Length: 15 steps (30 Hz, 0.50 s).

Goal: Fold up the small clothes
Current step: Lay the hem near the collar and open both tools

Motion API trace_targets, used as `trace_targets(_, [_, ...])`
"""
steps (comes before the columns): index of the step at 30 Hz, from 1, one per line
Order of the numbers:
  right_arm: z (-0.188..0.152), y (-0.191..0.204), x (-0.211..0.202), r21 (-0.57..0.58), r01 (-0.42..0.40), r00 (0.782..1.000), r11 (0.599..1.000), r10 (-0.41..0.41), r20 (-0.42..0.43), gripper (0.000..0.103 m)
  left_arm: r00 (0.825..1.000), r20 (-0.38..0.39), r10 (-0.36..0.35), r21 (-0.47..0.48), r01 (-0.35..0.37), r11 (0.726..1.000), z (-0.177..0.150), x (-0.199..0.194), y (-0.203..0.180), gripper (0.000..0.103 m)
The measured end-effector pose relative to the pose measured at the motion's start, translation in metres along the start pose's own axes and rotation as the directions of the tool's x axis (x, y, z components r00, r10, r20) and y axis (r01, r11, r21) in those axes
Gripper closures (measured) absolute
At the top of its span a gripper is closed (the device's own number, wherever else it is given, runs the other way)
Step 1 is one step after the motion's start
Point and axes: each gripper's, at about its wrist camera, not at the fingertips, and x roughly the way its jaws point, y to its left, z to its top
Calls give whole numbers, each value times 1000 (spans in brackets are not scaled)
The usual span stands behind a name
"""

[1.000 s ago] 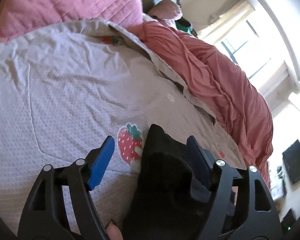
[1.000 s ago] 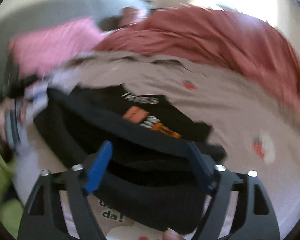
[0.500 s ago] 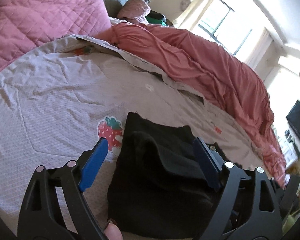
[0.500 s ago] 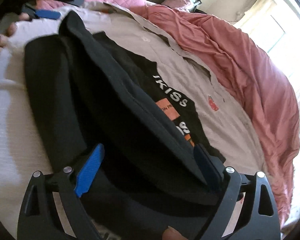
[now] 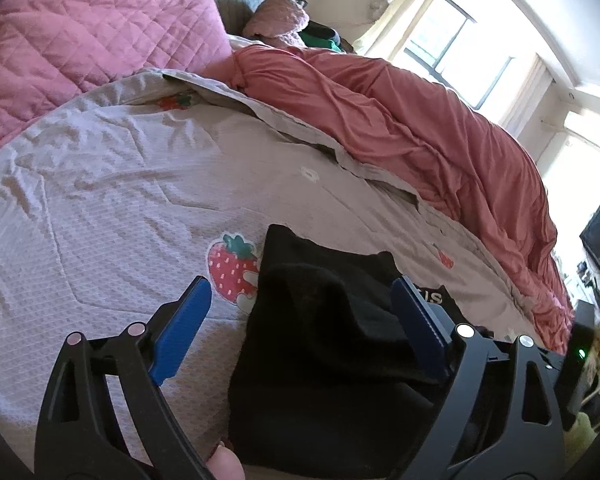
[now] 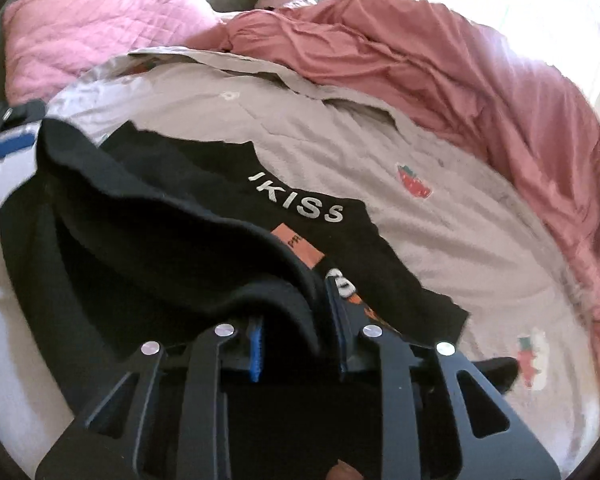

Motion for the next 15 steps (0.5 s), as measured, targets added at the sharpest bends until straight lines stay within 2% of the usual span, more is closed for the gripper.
trace_targets(6, [20, -22, 31, 141, -36, 997, 989, 45, -61, 78, 1000, 5, 1, -78, -1, 997, 5, -2, 20, 19])
trace_targets(8, [25, -29, 39, 177, -39, 996, 983, 51, -66, 71, 1000, 7, 5, -101, -4, 995, 7, -3, 27, 19])
trace_targets(12, [31, -49, 51, 281, -21, 996, 959, 45, -79, 67, 1000, 1, 10, -122, -10, 992, 9, -1, 35, 19])
trace_targets(13, [30, -56, 48, 318, -38, 996, 947, 62, -66, 65, 1000, -5, 12, -121, -13, 993, 9, 0, 36, 19])
trace_targets(15, [26, -65, 33, 358, -62, 997, 932, 73, -16, 51, 1000, -26, 14, -112, -16, 994, 8, 5, 35, 19])
